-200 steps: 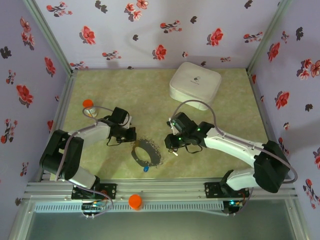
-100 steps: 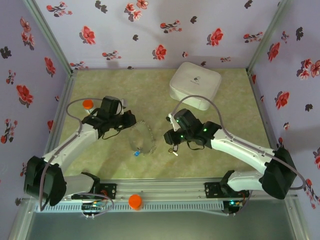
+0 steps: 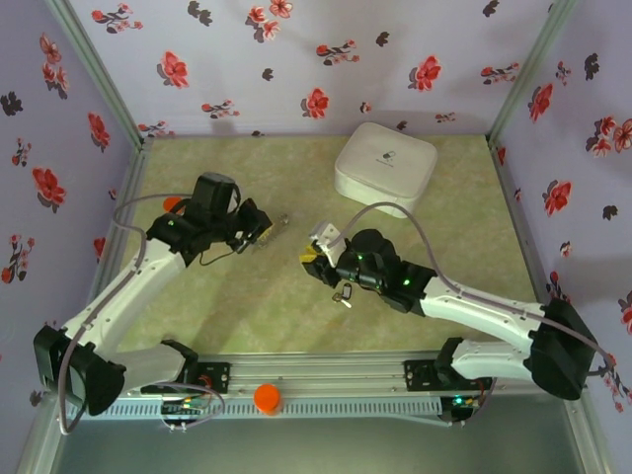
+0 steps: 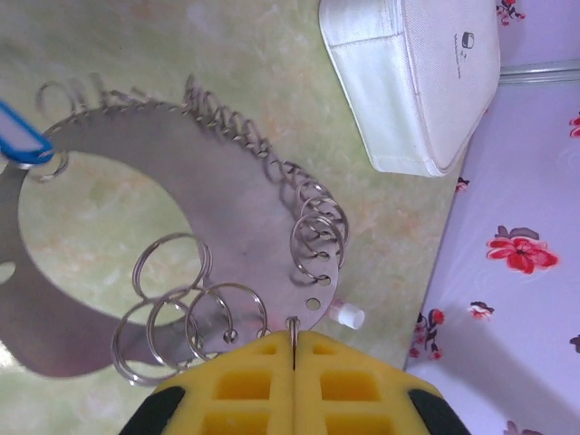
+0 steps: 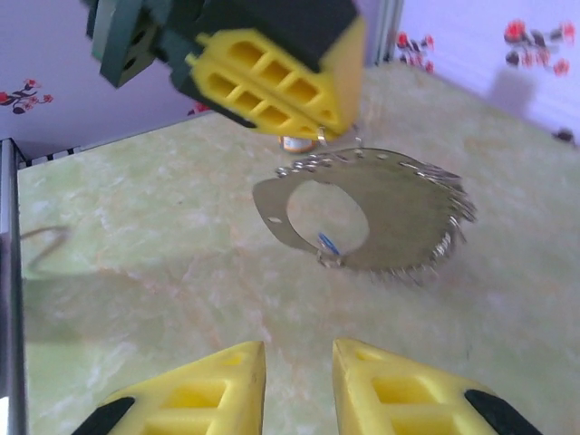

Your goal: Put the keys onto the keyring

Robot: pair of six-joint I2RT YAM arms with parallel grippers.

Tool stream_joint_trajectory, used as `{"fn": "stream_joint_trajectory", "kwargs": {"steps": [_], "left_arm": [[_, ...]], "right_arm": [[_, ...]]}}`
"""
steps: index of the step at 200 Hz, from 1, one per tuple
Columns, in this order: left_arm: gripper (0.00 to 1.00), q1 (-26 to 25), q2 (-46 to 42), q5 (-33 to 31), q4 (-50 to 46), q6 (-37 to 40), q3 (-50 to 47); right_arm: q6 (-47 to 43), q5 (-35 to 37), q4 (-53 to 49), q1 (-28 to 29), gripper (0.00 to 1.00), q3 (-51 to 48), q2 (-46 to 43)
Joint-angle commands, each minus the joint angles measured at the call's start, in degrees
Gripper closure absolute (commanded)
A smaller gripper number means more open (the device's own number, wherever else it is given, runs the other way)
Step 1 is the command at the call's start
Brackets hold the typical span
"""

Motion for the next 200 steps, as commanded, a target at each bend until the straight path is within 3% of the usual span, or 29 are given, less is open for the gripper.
{"fn": "stream_joint_trajectory", "kwargs": {"steps": [1, 52, 103, 200], "left_arm": [[1.0, -1.4, 1.0, 0.8, -6.9, -4.9, 4.9], [1.0, -1.7, 2.4, 4.0, -11.1, -6.9, 6.8], [1.0, -2.0, 3.0, 10.3, -9.7, -11.9, 5.9], [1.0, -2.4, 2.6, 11.7, -15.6, -12.1, 8.0]], "right_arm": [[-10.6, 2.2, 13.8, 0.8, 0.76, -1.9, 2.7], [-17.4, 1.2, 25.8, 1.2, 0.82, -4.6, 7.4], [-20.7, -1.1, 31.9, 2.2, 0.79, -7.8, 9.0], [-20.1, 2.2, 43.2, 2.4, 0.76, -7.8, 14.0]]}}
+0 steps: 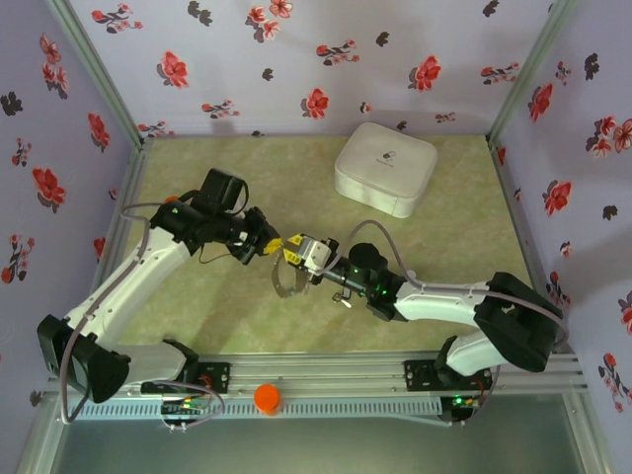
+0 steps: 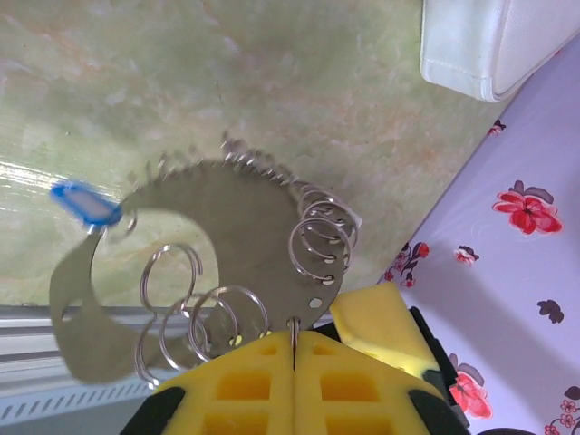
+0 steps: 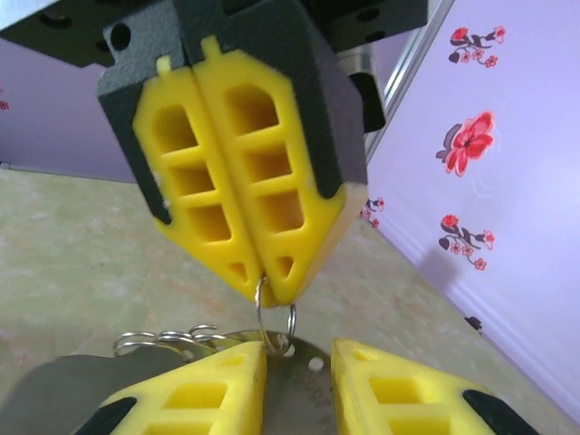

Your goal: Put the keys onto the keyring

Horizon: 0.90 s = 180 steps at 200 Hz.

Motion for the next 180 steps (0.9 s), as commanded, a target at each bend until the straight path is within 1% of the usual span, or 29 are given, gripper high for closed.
{"fn": "stream_joint_trajectory", "kwargs": {"steps": [1, 41, 60, 94, 108, 113, 117, 121, 124, 129, 133, 138, 141, 144, 148, 162, 170, 180], "left_arm": [[1.0, -0.5, -0.8, 1.8, -1.6, -1.4, 1.7], [1.0, -1.2, -1.1, 2.1, 1.1, -3.1, 0.8], [1.0, -1.3, -1.8, 2.1, 1.3, -4.2, -0.4], [1.0, -1.4, -2.9, 1.3, 2.7, -5.1, -1.8], [1.0, -1.4, -3.8, 1.3, 5.3, -5.1, -3.1], [0.91, -1.4, -4.4, 1.2, 6.8, -5.1, -3.8], [0.79, -1.3, -5.0, 0.6, 7.8, -5.0, -4.3], [0.58, -1.2, -5.5, 0.0, 8.7, -4.6, -4.7], [0.46, -1.2, -6.0, -0.6, 9.5, -4.0, -4.9], [0.31, -1.0, -6.8, -1.7, 10.6, -3.3, -5.3], [0.25, -0.7, -7.5, -3.1, 11.8, -2.8, -5.5], [0.21, -0.3, -8.4, -4.3, 13.5, -2.1, -6.1], [0.11, 0.1, -8.9, -4.9, 15.4, -1.5, -6.6], [0.07, 0.4, -9.3, -5.3, 17.6, -1.0, -7.1], [0.05, 0.8, -9.9, -5.9, 20.7, 0.1, -7.9], [0.04, 1.9, -11.5, -8.0, 30.6, 4.2, -10.8], [0.03, 2.6, -12.3, -8.3, 36.8, 7.9, -12.8], [0.0, 3.7, -13.3, -8.3, 41.7, 13.2, -14.4]], "right_arm": [[-0.7, 0.7, 5.4, 0.5, 0.76, -0.4, 1.0], [-2.3, -0.9, 5.5, 0.7, 0.81, 0.5, 2.1], [-2.6, -0.7, 6.8, 0.7, 0.86, 0.8, 2.9], [-0.2, -2.0, 10.4, 0.7, 1.0, 1.9, 5.4], [0.9, -2.5, 12.0, 0.7, 1.0, 2.2, 6.0], [1.0, -2.5, 11.9, 0.7, 1.0, 2.2, 6.2], [1.0, -2.5, 11.8, 0.7, 1.0, 2.2, 6.2], [1.1, -2.4, 11.7, 0.7, 1.0, 2.2, 6.2], [1.1, -2.4, 11.6, 0.6, 1.0, 2.0, 6.2], [1.1, -2.2, 11.6, 0.6, 1.0, 1.9, 6.0], [1.2, -2.1, 11.5, 0.6, 1.0, 1.5, 5.8], [1.4, -2.0, 11.5, 0.6, 1.0, 1.3, 5.6], [1.5, -2.1, 11.3, 0.5, 1.0, 1.0, 5.4], [1.7, -2.4, 11.1, 0.4, 1.0, 0.9, 5.2], [2.1, -2.9, 10.7, 0.2, 1.0, 0.7, 4.9], [3.3, -4.9, 8.7, -0.4, 1.0, 0.3, 3.6], [3.9, -5.8, 6.8, -0.8, 1.0, 0.3, 2.6], [4.5, -7.1, 3.7, -1.5, 1.0, 0.4, 1.1]]}}
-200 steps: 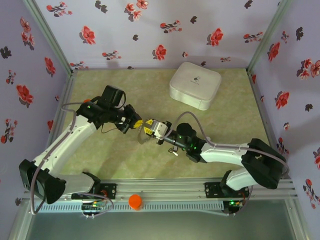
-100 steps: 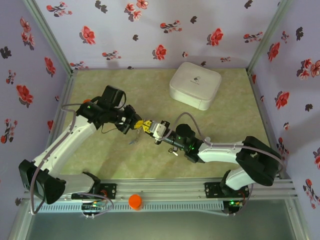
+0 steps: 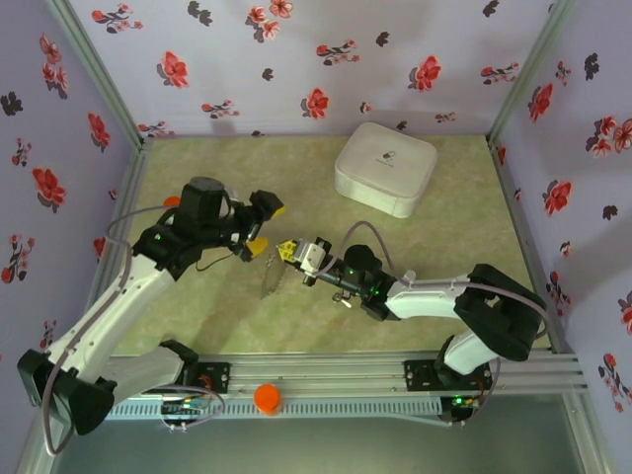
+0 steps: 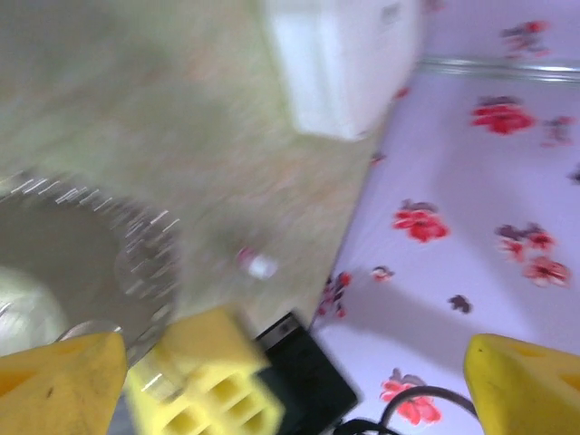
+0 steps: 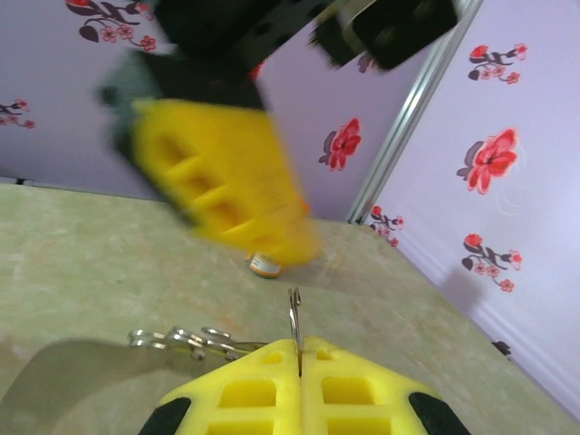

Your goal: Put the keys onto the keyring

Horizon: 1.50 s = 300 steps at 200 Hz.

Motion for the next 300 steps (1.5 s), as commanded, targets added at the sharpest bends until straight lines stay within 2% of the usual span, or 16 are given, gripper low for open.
{"fn": "stream_joint_trajectory", "kwargs": {"steps": [1, 18, 51, 68, 89, 101, 120, 136, 163, 186, 212, 261, 300], "left_arm": [[0.0, 2.2, -2.2, -3.0, 19.7, 12.2, -3.9], [0.0, 3.8, -4.2, -3.3, 21.1, 27.0, -4.6], [0.0, 5.3, -3.7, -5.8, 9.0, 54.6, -2.0], [0.0, 5.6, -3.6, -6.2, 9.6, 62.6, -3.9], [0.01, 5.9, -5.2, -5.6, 17.5, 69.1, -9.5], [0.05, 5.6, -5.6, -4.7, 21.1, 73.6, -11.9], [0.15, 2.4, -6.1, -4.5, 22.2, 86.3, -14.3], [0.22, -2.6, -5.8, -4.4, 20.4, 98.4, -15.5], [0.21, -8.9, -3.5, -1.0, 15.7, 112.8, -16.1], [0.23, -10.8, -2.0, 1.5, 14.5, 116.2, -16.0], [0.3, -11.1, -2.0, 5.0, 14.9, 117.5, -16.2], [0.48, -11.3, -0.6, 13.6, 19.3, 114.2, -15.8], [0.54, -11.9, 0.9, 16.8, 20.3, 113.1, -15.8]], "right_arm": [[3.1, -3.9, -3.0, -1.4, 1.0, 0.2, -4.3], [4.5, -7.1, -10.4, -2.9, 1.0, 0.7, -7.7], [6.2, -13.0, -30.5, -5.8, 1.0, 3.7, -15.1], [5.8, -13.4, -42.0, -6.3, 1.0, 6.3, -18.4], [5.5, -12.6, -53.3, -7.2, 1.0, 8.5, -22.3], [5.4, -12.2, -57.6, -7.5, 1.0, 9.2, -24.5], [4.3, -11.5, -64.4, -7.6, 1.0, 11.0, -26.8], [2.8, -11.1, -68.9, -7.6, 1.0, 12.8, -27.4], [-0.8, -11.6, -74.6, -7.6, 1.0, 16.7, -26.8], [-4.5, -12.0, -80.4, -7.5, 1.0, 20.4, -25.5], [-7.1, -11.7, -84.2, -7.4, 1.0, 23.2, -25.0], [-8.5, -10.0, -83.4, -6.3, 1.0, 24.8, -23.4], [-9.1, -9.1, -82.8, -5.1, 1.0, 25.5, -22.7]]}}
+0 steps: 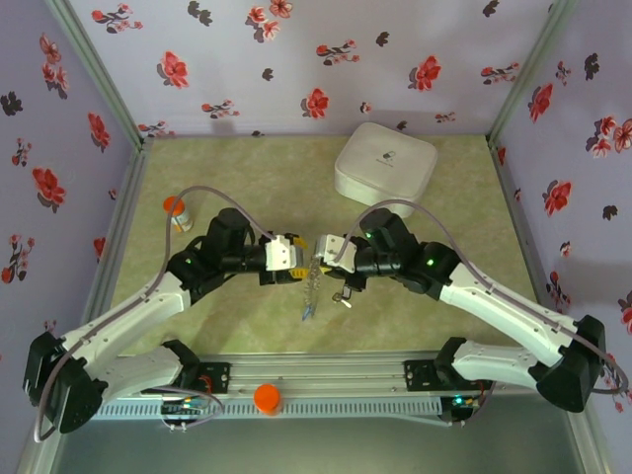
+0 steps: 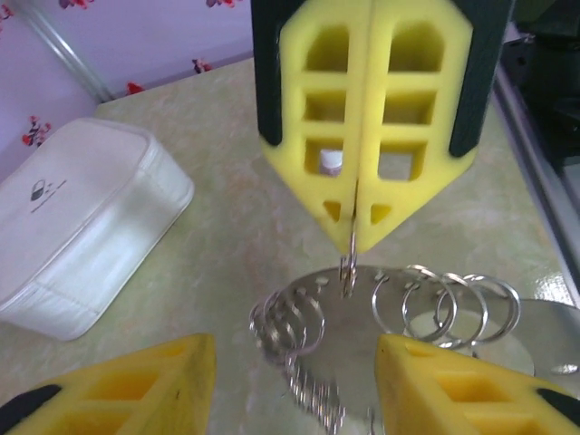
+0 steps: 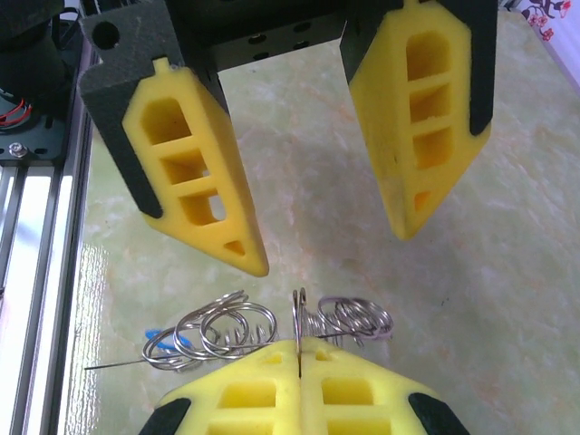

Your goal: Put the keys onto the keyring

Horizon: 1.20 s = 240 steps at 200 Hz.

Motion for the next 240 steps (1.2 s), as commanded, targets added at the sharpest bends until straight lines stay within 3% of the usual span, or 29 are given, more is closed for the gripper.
{"fn": "stream_joint_trajectory", "kwargs": {"steps": [1, 48, 65, 86, 121, 140, 150, 165, 199, 220, 240], "left_arm": [[0.55, -0.8, 1.0, 4.9, 2.3, -1.2, -0.2], [0.67, -1.8, 2.1, 7.6, 4.6, -3.2, -0.1], [0.78, -2.2, 2.1, 7.6, 2.7, -2.1, 0.6], [1.0, -2.5, 1.8, 7.6, 2.1, -1.9, 0.8], [1.0, -2.7, 1.0, 4.8, 3.2, -1.9, -0.5], [1.0, -3.3, -0.2, 1.1, 8.7, -4.0, -3.1], [1.0, -3.5, -0.9, -0.9, 14.2, -6.5, -5.0], [1.0, -3.6, -1.3, -1.9, 19.2, -9.0, -6.8], [1.0, -3.6, -1.3, -4.4, 19.4, -11.9, -6.3], [1.0, -3.6, -1.4, -6.8, 17.1, -16.3, -5.2], [1.0, -3.6, -1.3, -8.4, 14.0, -23.8, -3.4]], "right_arm": [[-1.4, 1.0, 1.3, 1.1, 1.0, 2.5, 0.0], [-1.7, 1.9, 1.3, 2.0, 1.0, 3.1, 0.5], [-1.9, 2.8, 0.3, 2.5, 1.0, 3.9, 0.9], [-2.1, 3.3, -0.3, 3.0, 1.0, 4.3, 1.3], [-0.1, 3.6, 3.3, 3.0, 1.0, 1.9, -1.3], [4.0, 3.6, 9.7, 0.7, 0.69, -4.6, -6.4], [6.4, 3.1, 12.0, -0.8, 0.64, -8.2, -8.8], [8.1, 3.4, 10.9, -1.5, 0.63, -11.2, -10.1], [15.9, 4.7, 12.4, -1.5, 0.63, -13.7, -11.0], [26.2, 12.4, 15.5, -1.5, 0.64, -16.1, -12.1], [36.0, 20.5, 10.6, -1.5, 0.65, -15.0, -11.4]]}}
